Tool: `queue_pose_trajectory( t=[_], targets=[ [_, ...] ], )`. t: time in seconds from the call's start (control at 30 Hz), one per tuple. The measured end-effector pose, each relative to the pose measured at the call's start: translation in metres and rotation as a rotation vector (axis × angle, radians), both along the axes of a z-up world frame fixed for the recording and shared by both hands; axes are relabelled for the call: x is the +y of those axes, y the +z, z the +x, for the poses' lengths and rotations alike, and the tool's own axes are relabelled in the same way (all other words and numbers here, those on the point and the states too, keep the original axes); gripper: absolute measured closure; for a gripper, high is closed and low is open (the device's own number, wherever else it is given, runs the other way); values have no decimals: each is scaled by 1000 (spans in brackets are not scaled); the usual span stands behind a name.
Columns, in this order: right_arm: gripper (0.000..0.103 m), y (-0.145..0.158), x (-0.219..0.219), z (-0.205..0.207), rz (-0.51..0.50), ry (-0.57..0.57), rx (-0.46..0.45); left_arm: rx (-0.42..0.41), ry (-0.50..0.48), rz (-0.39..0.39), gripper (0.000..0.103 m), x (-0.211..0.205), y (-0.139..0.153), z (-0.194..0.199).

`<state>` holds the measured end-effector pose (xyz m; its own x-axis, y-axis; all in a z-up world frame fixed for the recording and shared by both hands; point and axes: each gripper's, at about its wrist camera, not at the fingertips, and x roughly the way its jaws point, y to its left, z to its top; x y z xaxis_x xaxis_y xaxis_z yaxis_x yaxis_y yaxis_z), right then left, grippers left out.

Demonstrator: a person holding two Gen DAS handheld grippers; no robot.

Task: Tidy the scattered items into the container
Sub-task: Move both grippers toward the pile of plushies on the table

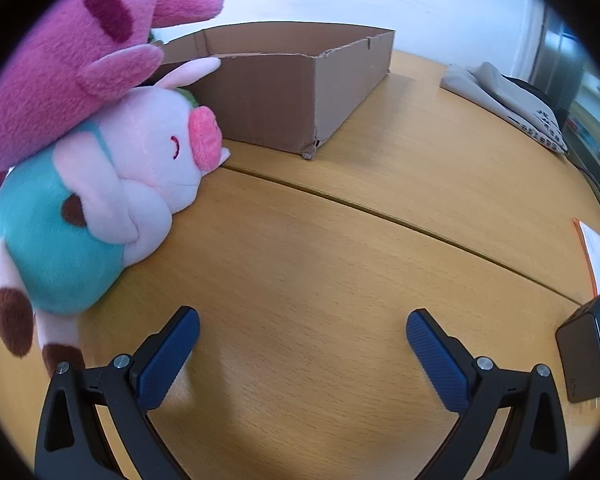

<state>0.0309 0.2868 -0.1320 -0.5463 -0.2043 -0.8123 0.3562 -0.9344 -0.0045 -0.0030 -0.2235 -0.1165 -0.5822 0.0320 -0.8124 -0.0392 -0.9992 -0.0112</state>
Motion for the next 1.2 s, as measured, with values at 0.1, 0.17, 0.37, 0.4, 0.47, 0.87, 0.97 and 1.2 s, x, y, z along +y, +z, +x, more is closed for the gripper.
queue_pose_trajectory(
  t=[0.1,0.17,0.37,0.4,0.47,0.87,0.97,1.2],
  targets=[
    [1,3,2,12,6,-81,4,14,21,-16,0,11,8,14],
    [1,4,0,30,26,-156,10,75,77,-48,0,23,25,34],
    [0,32,-44,98,23,-149,113,195,219,-1,0,77,78,103],
    [0,38,-52,105,2,-150,129,197,217,21,0,89,83,111],
    [0,51,-68,119,-41,-151,160,201,187,57,0,114,90,124],
    [0,106,-103,124,-184,-270,261,170,148,137,0,197,95,134],
    [0,110,-105,123,-194,-291,255,184,131,126,0,210,98,134],
    [1,98,-117,110,-133,-354,191,169,106,110,0,231,93,131]
  ],
)
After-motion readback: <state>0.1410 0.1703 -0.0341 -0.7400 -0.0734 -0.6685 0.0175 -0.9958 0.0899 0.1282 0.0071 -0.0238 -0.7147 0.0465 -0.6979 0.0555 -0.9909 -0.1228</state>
